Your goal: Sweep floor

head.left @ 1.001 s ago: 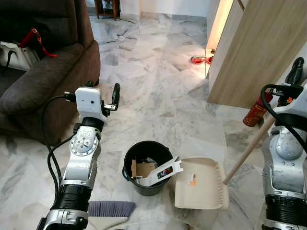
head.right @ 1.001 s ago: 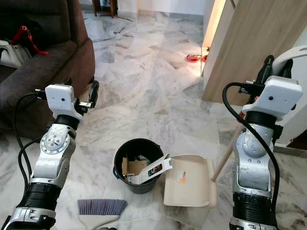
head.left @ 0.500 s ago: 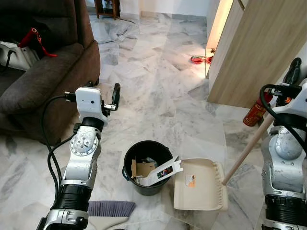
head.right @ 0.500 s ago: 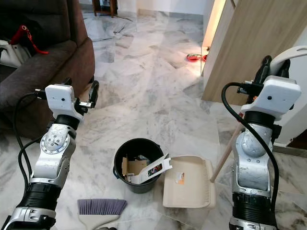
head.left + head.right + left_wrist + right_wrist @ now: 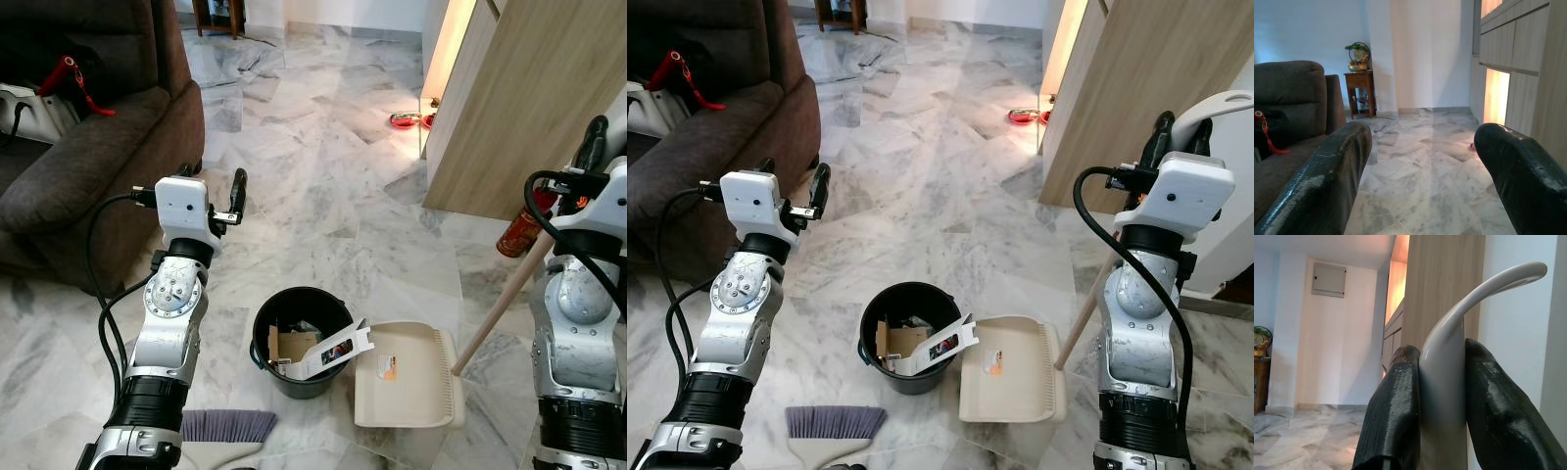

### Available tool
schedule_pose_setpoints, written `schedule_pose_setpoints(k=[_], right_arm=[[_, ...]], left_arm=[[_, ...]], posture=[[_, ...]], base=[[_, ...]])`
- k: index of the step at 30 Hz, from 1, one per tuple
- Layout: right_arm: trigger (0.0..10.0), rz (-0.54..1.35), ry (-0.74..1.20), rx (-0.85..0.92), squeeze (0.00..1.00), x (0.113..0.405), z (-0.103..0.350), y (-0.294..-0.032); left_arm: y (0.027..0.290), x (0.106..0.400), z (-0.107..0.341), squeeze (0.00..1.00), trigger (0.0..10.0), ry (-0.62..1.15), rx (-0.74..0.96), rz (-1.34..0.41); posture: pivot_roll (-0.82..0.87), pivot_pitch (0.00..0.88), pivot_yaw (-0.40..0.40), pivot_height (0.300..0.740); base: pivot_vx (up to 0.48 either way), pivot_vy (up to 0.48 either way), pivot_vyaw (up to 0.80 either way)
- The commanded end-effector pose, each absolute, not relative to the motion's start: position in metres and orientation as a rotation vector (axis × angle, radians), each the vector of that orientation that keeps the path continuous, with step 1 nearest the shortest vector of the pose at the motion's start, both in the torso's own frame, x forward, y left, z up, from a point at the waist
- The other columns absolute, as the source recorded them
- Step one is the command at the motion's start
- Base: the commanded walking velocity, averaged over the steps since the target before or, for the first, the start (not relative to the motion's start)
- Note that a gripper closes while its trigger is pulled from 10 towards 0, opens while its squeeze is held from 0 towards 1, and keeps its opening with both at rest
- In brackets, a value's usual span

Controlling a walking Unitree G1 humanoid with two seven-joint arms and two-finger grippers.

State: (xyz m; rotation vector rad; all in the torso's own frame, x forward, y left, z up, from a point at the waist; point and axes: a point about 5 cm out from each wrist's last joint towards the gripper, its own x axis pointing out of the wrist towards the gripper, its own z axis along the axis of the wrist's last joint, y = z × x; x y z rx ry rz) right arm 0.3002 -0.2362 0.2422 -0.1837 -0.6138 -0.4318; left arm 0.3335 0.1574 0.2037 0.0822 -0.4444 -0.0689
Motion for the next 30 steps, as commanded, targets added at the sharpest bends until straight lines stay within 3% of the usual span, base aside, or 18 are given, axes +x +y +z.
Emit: schedule_pose_setpoints(k=[1,8,30], right_arm=[[10.0,-0.435,-0.644,-0.184,0.0,0.3001,0.2509,-0.2378],[10.0,-0.434,-0.641,-0.175,0.0,0.3009,0.2509,-0.2376],[10.0,-0.448,-0.645,-0.177,0.0,0.3,0.2528,-0.2414]], left_arm=[[0.1545,0.3326,0.2108,0.0,10.0,-0.475,0.085,-0.075],[0.1555,0.3321,0.2109,0.0,10.0,-0.475,0.084,-0.067],[0.1552,0.3321,0.2093,0.0,10.0,-0.473,0.079,-0.065]], posture=[[0.1,0.141,-0.039,0.74],[0.1,0.142,-0.041,0.74],[0.1,0.138,-0.043,0.74]], base=[[0.0,0.0,0.0],[0.0,0.0,0.0],[-0.245,0.0,0.0]])
